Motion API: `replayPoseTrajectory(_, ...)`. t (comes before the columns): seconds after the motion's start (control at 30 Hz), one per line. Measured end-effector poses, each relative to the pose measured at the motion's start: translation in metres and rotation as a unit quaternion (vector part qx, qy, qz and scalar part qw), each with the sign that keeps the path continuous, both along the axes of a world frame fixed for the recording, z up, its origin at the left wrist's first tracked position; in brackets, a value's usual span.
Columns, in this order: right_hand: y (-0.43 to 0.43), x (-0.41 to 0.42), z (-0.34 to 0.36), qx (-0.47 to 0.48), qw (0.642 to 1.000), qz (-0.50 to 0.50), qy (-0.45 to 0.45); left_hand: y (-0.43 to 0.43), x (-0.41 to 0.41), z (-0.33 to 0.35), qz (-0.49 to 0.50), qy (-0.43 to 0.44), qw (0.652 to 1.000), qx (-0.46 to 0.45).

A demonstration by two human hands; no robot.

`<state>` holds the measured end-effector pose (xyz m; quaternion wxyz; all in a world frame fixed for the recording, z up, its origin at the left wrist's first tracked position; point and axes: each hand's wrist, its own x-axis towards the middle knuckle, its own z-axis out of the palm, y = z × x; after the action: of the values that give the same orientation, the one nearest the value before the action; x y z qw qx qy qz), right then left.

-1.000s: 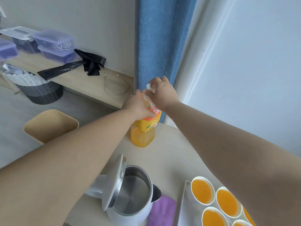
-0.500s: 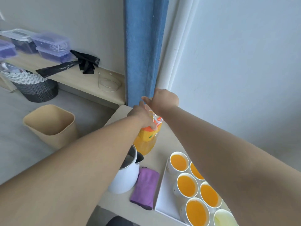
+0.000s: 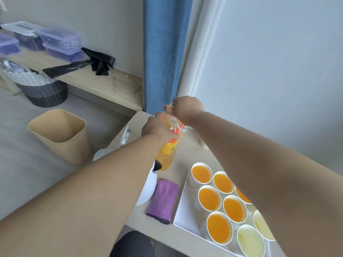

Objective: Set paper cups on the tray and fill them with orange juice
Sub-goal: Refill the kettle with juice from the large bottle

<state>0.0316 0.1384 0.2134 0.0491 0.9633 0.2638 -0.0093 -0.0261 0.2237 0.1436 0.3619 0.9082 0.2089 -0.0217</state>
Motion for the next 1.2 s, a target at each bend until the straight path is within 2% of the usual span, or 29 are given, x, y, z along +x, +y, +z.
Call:
replayPoseTrajectory(0.17,-0.015,0.009,0.002,-0.017,0.994,0.111,0.012,0.001,-0.001,-0.002,-0.014,0.005,1.0,0.015)
replayPoseTrajectory(0.23,-0.017,0.01,0.006,-0.052,0.989,0.138,0.01,0.001,-0.002,-0.002,-0.013,0.003,1.0,0.015)
replayPoseTrajectory(0.33,-0.016,0.006,0.013,-0.073,0.986,0.152,0.017,0.002,-0.002,-0.002,-0.008,0.0,1.0,0.004)
replayPoseTrajectory(0.47,-0.017,0.0,0.015,-0.057,0.985,0.157,0.035,0.0,-0.005,-0.005,-0.003,0.001,1.0,0.013)
replayPoseTrajectory(0.53,-0.016,-0.003,0.016,-0.066,0.985,0.161,-0.006,-0.002,-0.006,-0.004,0.001,0.0,1.0,0.017)
replayPoseTrajectory(0.63,-0.008,-0.009,0.014,-0.051,0.99,0.084,-0.099,-0.006,-0.006,-0.004,0.01,-0.001,1.0,0.017)
replayPoseTrajectory(0.7,0.0,-0.012,0.016,-0.078,0.991,0.0,-0.108,-0.01,-0.006,-0.004,0.015,-0.004,1.0,0.017)
replayPoseTrajectory(0.83,0.01,-0.012,0.015,-0.131,0.99,-0.043,-0.042,-0.008,-0.007,-0.003,0.017,-0.001,1.0,0.022)
replayPoseTrajectory(0.93,0.007,-0.01,0.013,-0.11,0.994,-0.005,0.001,-0.008,-0.007,-0.005,0.014,-0.001,1.0,0.02)
replayPoseTrajectory(1.03,-0.003,-0.009,0.023,-0.049,0.995,0.027,0.078,-0.007,-0.007,-0.005,0.007,-0.003,1.0,0.017)
replayPoseTrajectory(1.2,-0.012,-0.005,0.026,-0.066,0.989,0.08,0.107,-0.008,-0.008,-0.002,-0.002,0.007,1.0,0.021)
